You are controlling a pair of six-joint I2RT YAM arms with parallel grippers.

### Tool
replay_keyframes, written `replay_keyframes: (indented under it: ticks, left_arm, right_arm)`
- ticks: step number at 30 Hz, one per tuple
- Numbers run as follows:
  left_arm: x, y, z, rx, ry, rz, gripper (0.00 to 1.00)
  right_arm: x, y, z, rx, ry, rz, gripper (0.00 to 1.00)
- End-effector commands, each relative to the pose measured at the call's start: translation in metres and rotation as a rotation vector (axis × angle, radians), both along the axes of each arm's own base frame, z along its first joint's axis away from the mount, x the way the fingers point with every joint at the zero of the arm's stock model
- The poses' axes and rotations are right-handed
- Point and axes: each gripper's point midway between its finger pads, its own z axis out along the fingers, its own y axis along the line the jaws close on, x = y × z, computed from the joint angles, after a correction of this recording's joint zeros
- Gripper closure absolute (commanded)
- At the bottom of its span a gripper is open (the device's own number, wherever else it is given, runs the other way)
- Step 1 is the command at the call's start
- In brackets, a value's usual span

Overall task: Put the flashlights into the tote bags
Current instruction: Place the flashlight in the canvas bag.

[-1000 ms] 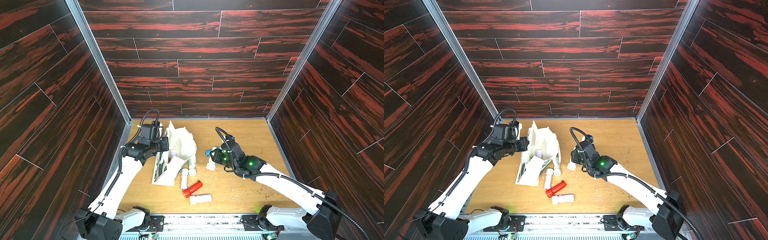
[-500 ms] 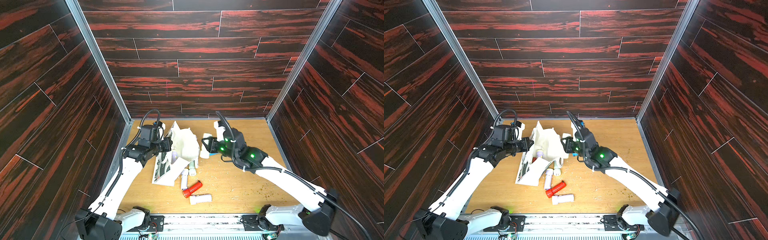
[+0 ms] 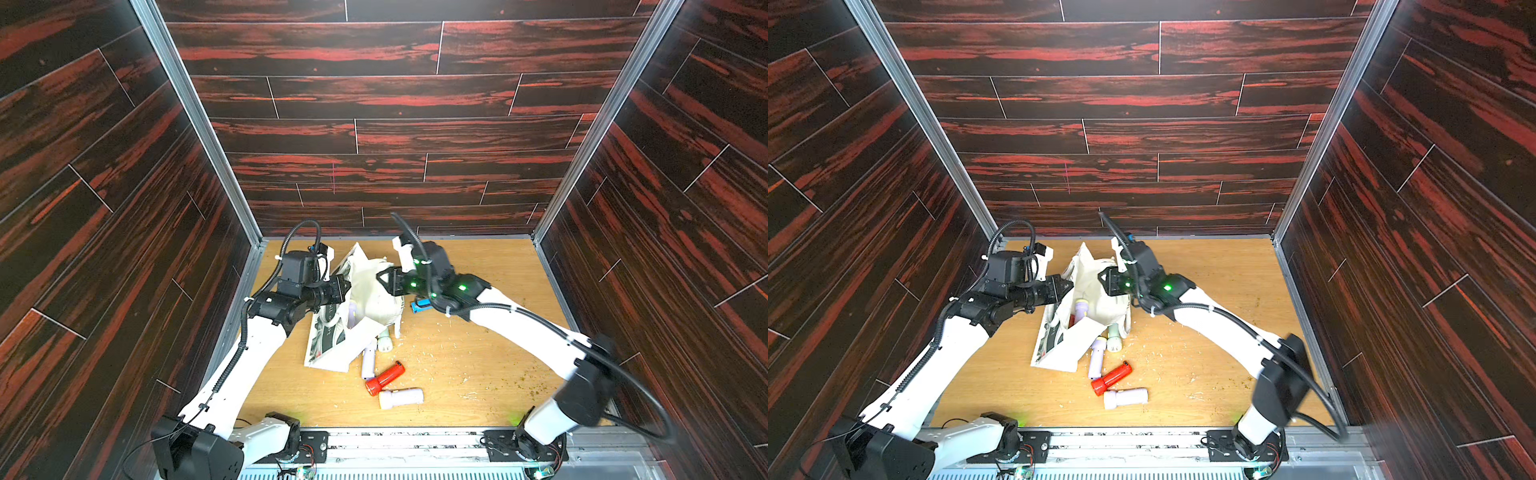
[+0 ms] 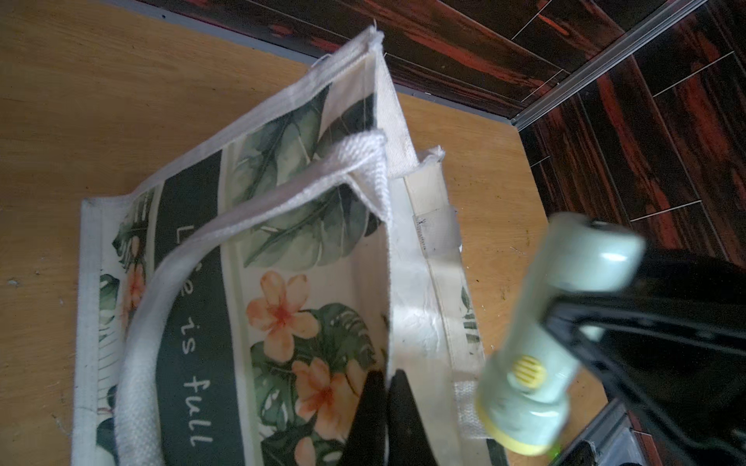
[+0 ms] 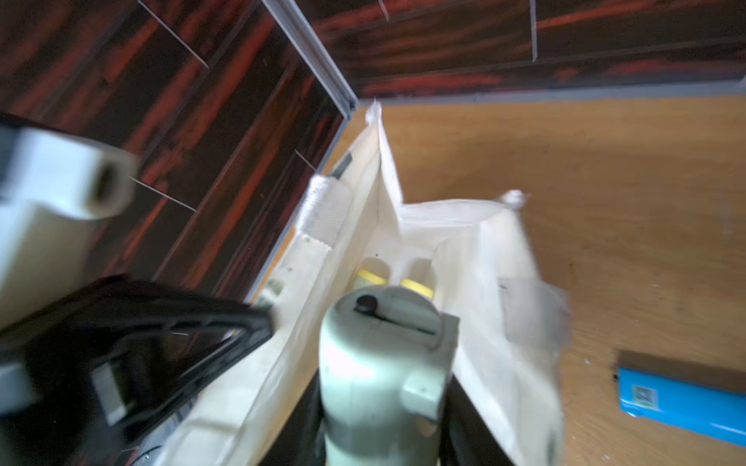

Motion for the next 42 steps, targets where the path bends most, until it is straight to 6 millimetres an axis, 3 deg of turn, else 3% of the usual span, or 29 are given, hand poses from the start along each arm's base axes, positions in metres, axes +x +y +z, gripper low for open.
replay_keyframes:
  ticks: [1, 20, 29, 42]
  left_arm:
    - [-0.005, -0.006, 0.016, -0.045, -0.052, -0.025, 1.00]
    - [-0.003, -0.011, 0.026, -0.105, -0.067, -0.027, 1.00]
    - [-0.001, -0.012, 0.027, -0.111, -0.066, -0.028, 1.00]
    - [-0.002, -0.012, 0.028, -0.107, -0.067, -0.027, 1.00]
  right_arm:
    - [0.005, 0.013, -0.004, -0.009, 0.015, 0.044, 1.00]
    - [-0.007, 0.048, -0.081, -0.092, 0.188, 0.200, 1.00]
    - [-0.014, 0.059, -0.107, -0.134, 0.238, 0.235, 1.00]
    - [-0.009, 0.068, -0.140, -0.149, 0.355, 0.186, 1.00]
